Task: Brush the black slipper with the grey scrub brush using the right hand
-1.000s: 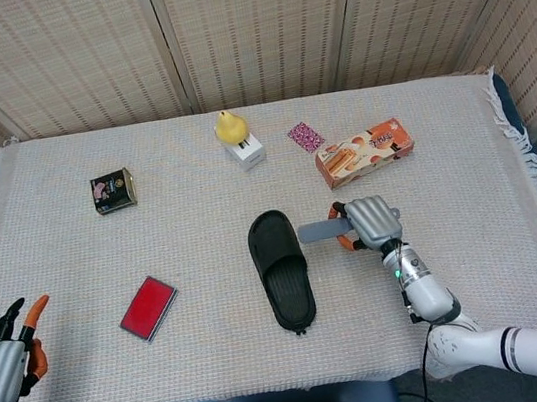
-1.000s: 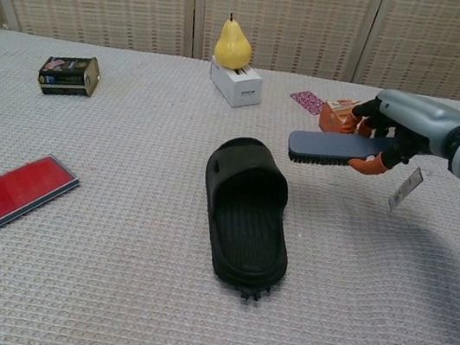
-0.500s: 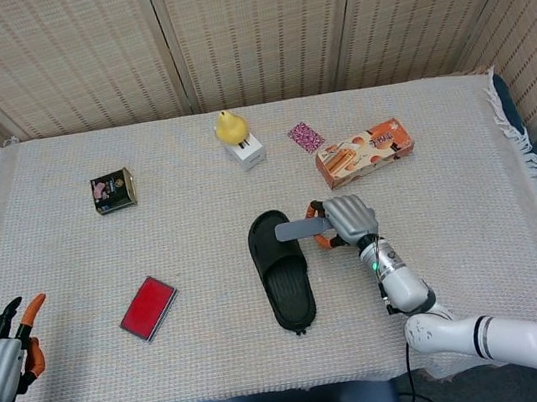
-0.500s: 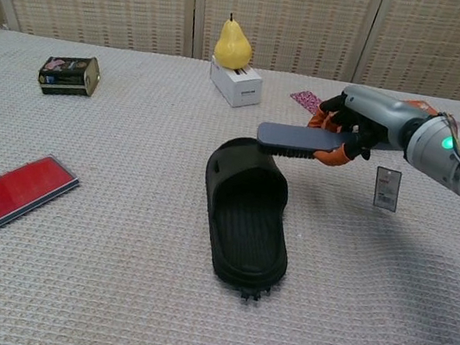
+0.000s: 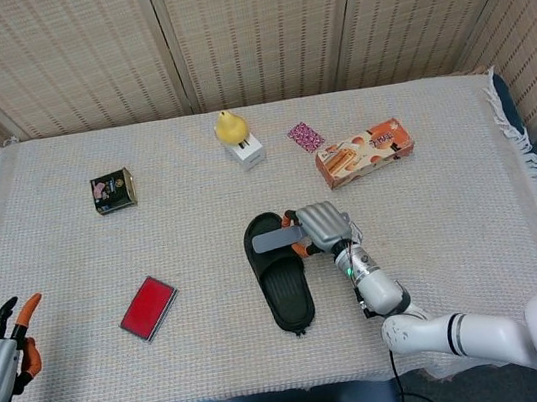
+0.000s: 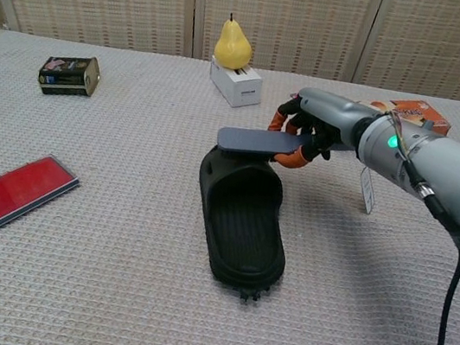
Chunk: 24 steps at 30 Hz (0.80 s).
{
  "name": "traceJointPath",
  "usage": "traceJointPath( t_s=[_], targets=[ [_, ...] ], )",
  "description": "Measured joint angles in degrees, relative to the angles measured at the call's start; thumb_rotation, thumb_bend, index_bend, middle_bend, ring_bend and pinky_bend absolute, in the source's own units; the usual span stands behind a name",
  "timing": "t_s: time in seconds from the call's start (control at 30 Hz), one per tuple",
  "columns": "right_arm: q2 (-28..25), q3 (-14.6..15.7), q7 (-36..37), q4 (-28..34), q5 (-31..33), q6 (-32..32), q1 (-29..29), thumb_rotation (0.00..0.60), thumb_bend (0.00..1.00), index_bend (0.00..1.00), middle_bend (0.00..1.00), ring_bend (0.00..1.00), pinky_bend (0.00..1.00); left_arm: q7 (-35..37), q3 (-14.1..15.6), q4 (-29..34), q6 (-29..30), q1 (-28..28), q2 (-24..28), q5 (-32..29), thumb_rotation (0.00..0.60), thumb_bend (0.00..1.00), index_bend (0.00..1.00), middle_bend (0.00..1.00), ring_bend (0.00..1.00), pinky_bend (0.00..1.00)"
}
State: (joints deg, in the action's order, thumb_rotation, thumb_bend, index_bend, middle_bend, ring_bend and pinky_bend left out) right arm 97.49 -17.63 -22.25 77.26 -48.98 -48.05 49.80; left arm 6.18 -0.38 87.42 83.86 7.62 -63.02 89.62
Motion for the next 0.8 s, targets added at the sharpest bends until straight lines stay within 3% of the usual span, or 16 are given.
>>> traceJointPath(
  t_s=[0.57,0.8],
  targets=[
    [-3.77,3.64,-1.2,1.41,2.25,-2.4,-2.24,0.6,0.4,0.83,0.57,0.51,0.67,-1.07,0.19,0.33,0.39,-0.17,-0.23,0.57,0.6,0.44,0.0,0.0,0.0,0.17],
    [-4.09,3.57,-0.44,1.96,1.46,-2.37,-1.87,0.6,0.4,0.83,0.57,0.51,0.67,-1.05,0.09,0.29,-0.19,0.1,-0.28,0.26,0.6,0.44,0.0,0.0,0.0,0.17]
  ],
)
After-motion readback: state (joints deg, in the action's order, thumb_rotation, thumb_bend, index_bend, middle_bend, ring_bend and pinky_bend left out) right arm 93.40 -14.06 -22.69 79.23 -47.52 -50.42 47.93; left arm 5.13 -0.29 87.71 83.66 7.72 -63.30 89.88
